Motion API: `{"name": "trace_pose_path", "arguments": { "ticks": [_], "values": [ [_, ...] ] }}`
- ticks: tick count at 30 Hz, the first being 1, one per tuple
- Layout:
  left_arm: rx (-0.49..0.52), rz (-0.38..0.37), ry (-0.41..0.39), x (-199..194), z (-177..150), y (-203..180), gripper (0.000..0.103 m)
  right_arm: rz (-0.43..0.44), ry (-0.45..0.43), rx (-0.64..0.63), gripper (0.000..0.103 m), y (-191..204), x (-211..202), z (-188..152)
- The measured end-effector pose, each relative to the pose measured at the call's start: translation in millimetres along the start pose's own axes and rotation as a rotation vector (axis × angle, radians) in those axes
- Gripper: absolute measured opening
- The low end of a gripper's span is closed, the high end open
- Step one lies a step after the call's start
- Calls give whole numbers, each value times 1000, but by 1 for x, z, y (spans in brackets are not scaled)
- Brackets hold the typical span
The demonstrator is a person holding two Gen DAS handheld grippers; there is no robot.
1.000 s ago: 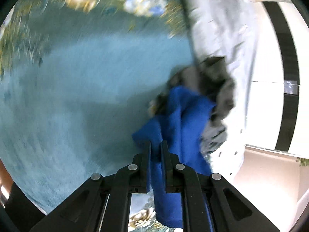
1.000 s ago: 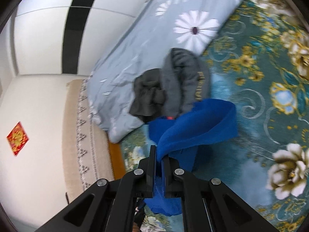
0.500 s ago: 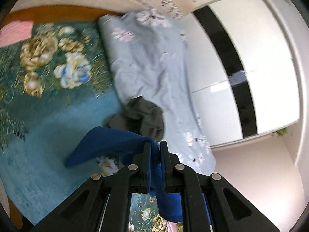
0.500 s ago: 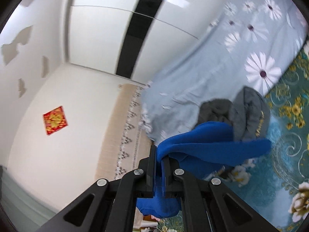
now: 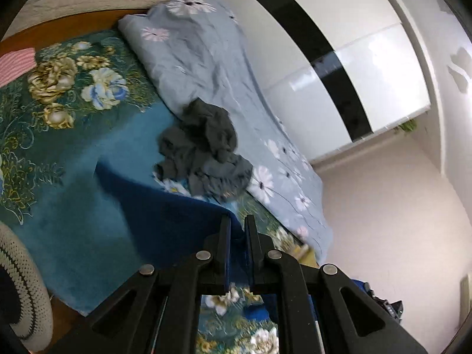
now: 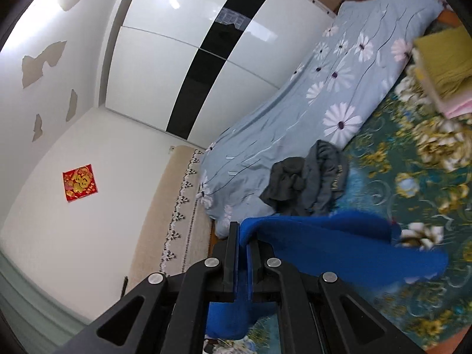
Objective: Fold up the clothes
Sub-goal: 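Lift and shake the sweatshirt with both grippers, pulling it open, then lower the sweatshirt onto the blanket with both grippers, spreading it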
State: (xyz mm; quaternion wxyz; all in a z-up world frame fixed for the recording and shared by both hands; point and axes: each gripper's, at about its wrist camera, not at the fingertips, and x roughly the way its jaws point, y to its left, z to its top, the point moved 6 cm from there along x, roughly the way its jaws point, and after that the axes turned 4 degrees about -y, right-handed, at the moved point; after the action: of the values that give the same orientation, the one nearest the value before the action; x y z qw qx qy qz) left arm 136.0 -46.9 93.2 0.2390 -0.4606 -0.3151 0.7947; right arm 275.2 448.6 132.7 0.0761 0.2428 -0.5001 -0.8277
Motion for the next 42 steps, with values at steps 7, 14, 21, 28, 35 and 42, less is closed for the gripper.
{"name": "trace_pose_path", "arguments": {
  "ticks": [7, 14, 21, 28, 35, 42],
  "values": [
    [-9, 75, 106, 55, -15, 8, 8, -124, 54, 49, 4, -42, 9, 10],
    [-161, 260, 232, 150, -41, 69, 8, -303, 196, 206, 4, -155, 82, 17],
    [-243, 383, 281, 219, -43, 91, 8, -399, 306, 292, 4, -227, 155, 35],
    [-304, 455, 296, 267, -30, 100, 8, -451, 370, 349, 4, -270, 203, 53],
    [-341, 518, 331, 320, -23, 111, 8, -509, 422, 393, 4, -311, 245, 65],
    [-398, 564, 373, 374, -23, 129, 9, -576, 460, 455, 5, -357, 271, 70]
  ]
}}
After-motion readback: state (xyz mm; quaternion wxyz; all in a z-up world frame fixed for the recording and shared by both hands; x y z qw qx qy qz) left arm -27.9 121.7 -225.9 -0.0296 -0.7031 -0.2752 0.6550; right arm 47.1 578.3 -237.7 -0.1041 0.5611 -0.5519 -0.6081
